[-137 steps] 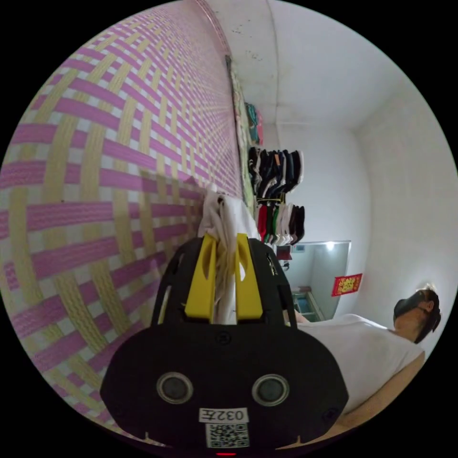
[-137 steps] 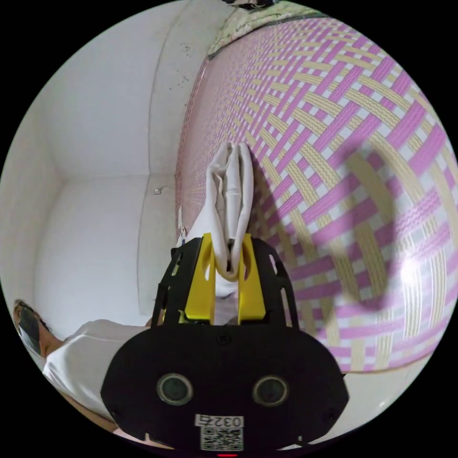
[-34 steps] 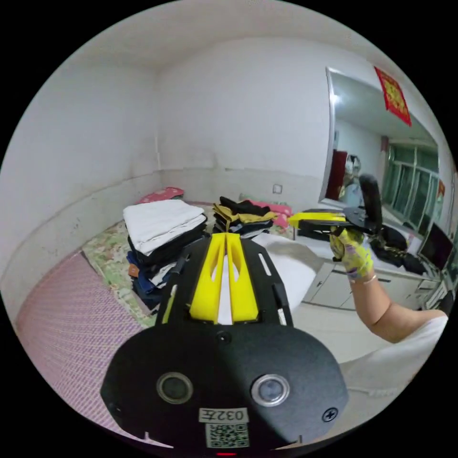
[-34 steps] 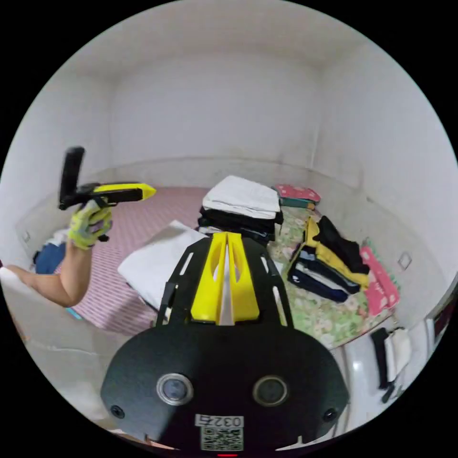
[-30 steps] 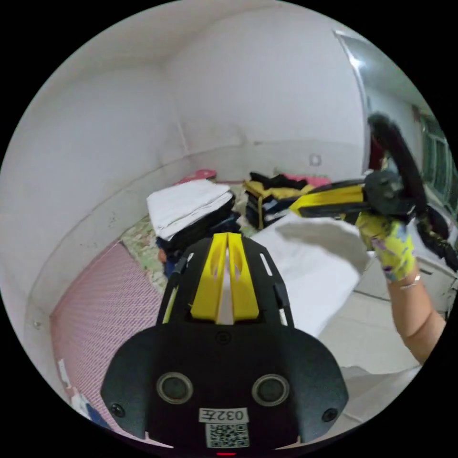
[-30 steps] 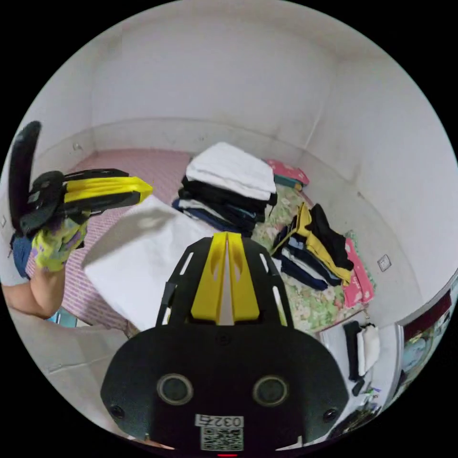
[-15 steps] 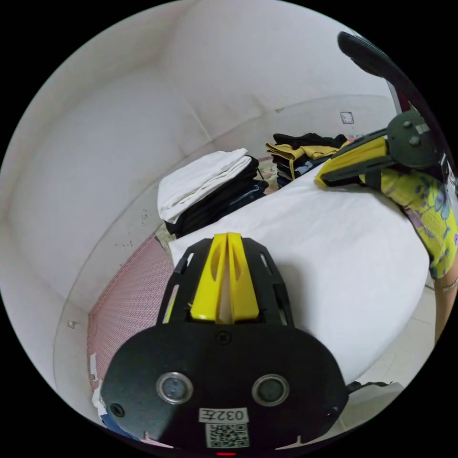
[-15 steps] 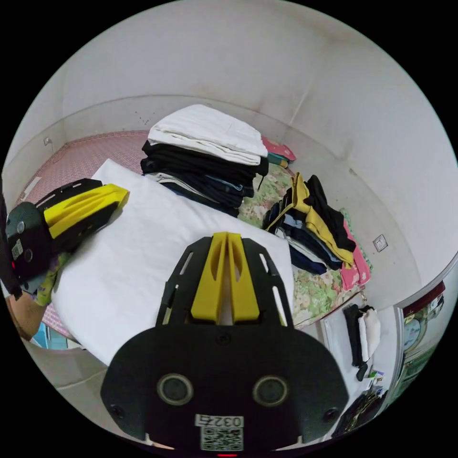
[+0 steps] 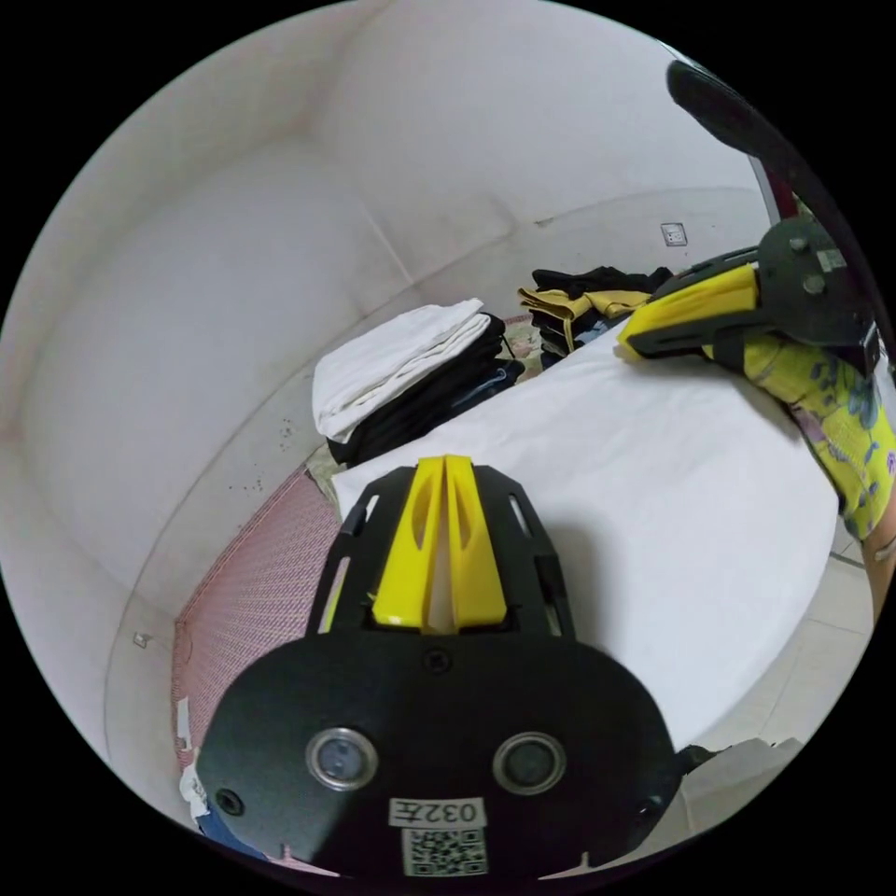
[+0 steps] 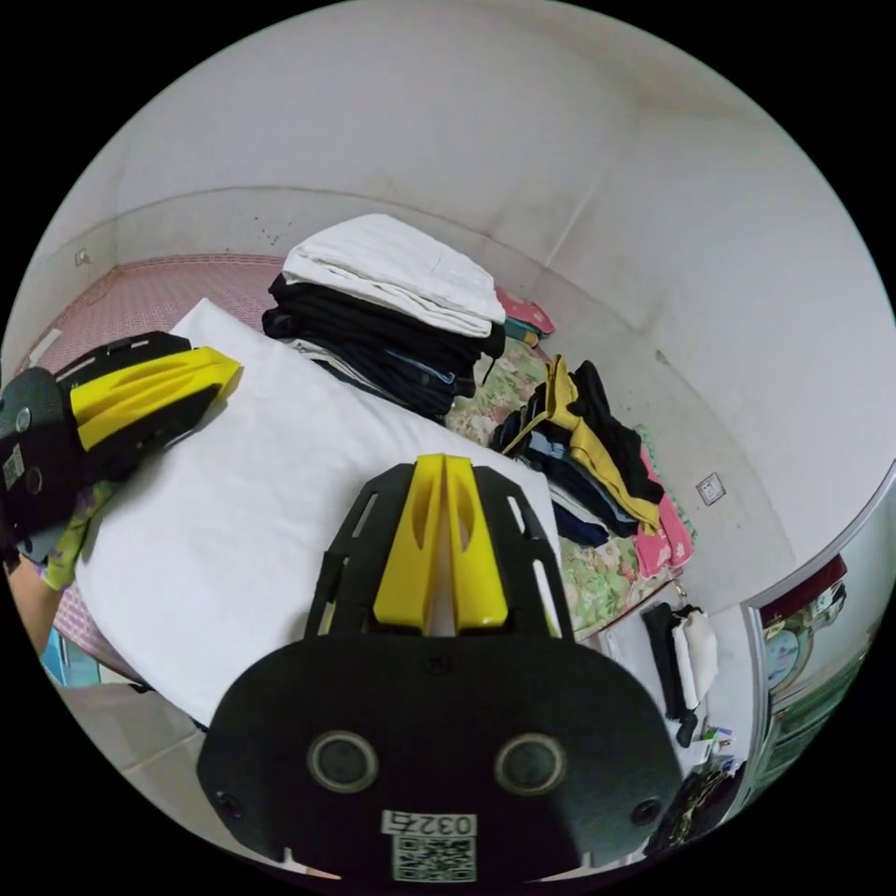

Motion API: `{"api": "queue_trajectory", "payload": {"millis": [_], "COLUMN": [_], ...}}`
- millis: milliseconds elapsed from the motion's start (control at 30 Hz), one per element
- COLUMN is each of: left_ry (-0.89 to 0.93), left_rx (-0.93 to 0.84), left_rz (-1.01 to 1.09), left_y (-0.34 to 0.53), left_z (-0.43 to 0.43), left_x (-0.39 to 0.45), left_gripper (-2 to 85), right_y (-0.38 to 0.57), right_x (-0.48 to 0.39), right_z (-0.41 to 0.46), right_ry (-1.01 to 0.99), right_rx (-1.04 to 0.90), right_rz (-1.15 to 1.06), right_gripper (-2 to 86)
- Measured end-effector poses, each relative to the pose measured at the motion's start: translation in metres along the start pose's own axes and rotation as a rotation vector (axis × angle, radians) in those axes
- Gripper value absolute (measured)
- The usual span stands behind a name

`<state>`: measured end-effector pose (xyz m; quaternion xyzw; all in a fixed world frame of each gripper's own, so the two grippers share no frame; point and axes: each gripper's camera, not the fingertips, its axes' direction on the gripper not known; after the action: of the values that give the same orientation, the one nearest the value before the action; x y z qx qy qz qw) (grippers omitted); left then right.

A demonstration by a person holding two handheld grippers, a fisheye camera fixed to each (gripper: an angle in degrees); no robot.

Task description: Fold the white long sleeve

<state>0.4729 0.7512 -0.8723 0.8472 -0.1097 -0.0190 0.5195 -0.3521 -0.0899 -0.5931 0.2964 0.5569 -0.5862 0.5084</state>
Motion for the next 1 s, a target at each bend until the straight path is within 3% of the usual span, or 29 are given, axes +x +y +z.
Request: {"api": "queue_trajectory", "payload": {"millis": [333,500,567,700,833,1000], "left_ry": [0.099,0.202,0.299,0.284,0.262,0.367], "left_rx": [0.102,0.227,0.371,0.504,0.405,0.063], "left_rz": [-0.064,-0.121,-0.107,-0.056,-0.104,-0.415], "left_y": [-0.014,0.004,0.037,0.108,0.205,0.314], "left_z": [-0.074,-0.142,-0.183,-0.218,-0.216,-0.176], "left_x": [-0.082,-0.152,-0.178,-0.182,-0.173,-0.185], "left_gripper": [-1.0,-1.0,-1.0,-1.0,-1.0,-1.0], "right_y": [-0.004,0.013,0.038,0.09,0.14,0.176], "right_x": [0.039,0.082,0.078,0.037,-0.017,-0.087], "right_z": [-0.038,-0.132,-0.182,-0.212,-0.174,-0.11], "right_ry": [-0.035,-0.187,-0.32,-0.449,-0.586,-0.767], "right_rx": [0.025,0.305,0.503,0.674,0.589,0.406], "right_rz": [0.038,0.11,0.01,-0.194,-0.247,-0.35], "right_gripper": [-1.0,-1.0,-1.0,-1.0,-1.0,-1.0]}}
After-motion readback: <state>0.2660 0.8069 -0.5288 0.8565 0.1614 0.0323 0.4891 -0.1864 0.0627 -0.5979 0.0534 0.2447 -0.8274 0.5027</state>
